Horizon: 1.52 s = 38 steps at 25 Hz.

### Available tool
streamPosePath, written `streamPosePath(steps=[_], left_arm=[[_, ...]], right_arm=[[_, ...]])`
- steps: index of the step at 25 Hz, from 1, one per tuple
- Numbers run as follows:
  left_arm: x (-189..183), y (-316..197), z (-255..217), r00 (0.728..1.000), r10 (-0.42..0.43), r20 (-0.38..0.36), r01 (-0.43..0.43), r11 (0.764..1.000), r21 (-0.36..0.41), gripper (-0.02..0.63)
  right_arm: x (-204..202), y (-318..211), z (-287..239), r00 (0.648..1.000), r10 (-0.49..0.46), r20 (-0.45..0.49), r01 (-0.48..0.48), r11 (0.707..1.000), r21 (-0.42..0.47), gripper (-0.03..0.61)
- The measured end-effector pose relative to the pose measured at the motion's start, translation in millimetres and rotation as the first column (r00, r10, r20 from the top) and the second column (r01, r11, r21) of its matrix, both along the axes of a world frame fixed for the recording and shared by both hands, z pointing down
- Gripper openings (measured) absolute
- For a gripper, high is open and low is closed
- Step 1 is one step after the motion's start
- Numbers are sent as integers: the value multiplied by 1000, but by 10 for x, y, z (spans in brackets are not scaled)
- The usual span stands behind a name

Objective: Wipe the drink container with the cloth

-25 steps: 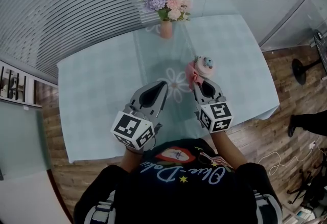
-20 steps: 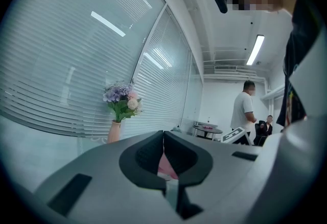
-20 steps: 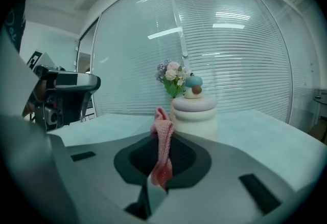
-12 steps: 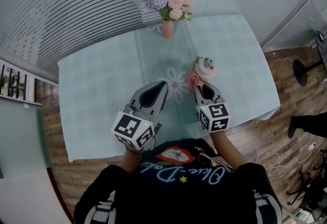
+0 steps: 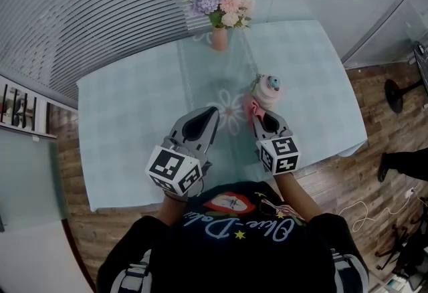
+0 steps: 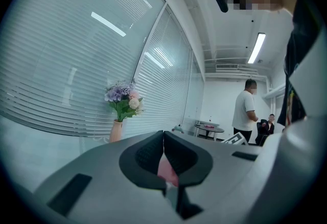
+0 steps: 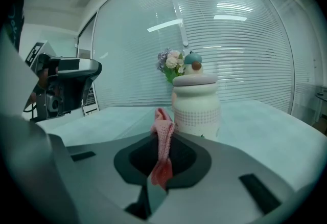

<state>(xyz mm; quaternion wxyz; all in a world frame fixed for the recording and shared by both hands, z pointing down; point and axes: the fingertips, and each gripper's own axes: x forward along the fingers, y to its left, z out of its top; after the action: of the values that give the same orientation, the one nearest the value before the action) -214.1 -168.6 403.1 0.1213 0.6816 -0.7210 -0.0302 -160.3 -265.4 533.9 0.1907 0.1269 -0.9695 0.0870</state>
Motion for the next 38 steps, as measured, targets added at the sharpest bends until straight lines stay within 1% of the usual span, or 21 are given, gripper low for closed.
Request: streamPosePath(steps=[4, 9, 21, 25, 31, 38], left_arm=[[-11, -1, -6, 1000, -6, 3, 6, 1000, 0, 5], [9, 13, -7, 1000, -9, 9, 9, 1000, -6, 5], [23, 26, 21, 1000, -22, 18, 22, 1000, -18, 5], [43, 18, 20, 1000, -15, 22, 15, 1000, -22, 5], [71, 5, 26, 1000, -8, 22, 9, 1000, -26, 5], [76, 3, 35, 1000, -6, 17, 6, 1000, -27, 5]], right_arm=[[-10, 78, -99, 999, -28, 30, 29, 999, -15, 26], [17, 191, -316, 994, -59, 96, 62, 998, -31, 26], [174, 291, -836, 967, -84, 242, 98, 994, -48, 26], [201, 299, -910, 962, -86, 260, 102, 994, -47, 26], [218, 331, -939, 964, -113, 241, 123, 992, -26, 25], [226, 340, -971, 963, -112, 246, 121, 992, -23, 25]])
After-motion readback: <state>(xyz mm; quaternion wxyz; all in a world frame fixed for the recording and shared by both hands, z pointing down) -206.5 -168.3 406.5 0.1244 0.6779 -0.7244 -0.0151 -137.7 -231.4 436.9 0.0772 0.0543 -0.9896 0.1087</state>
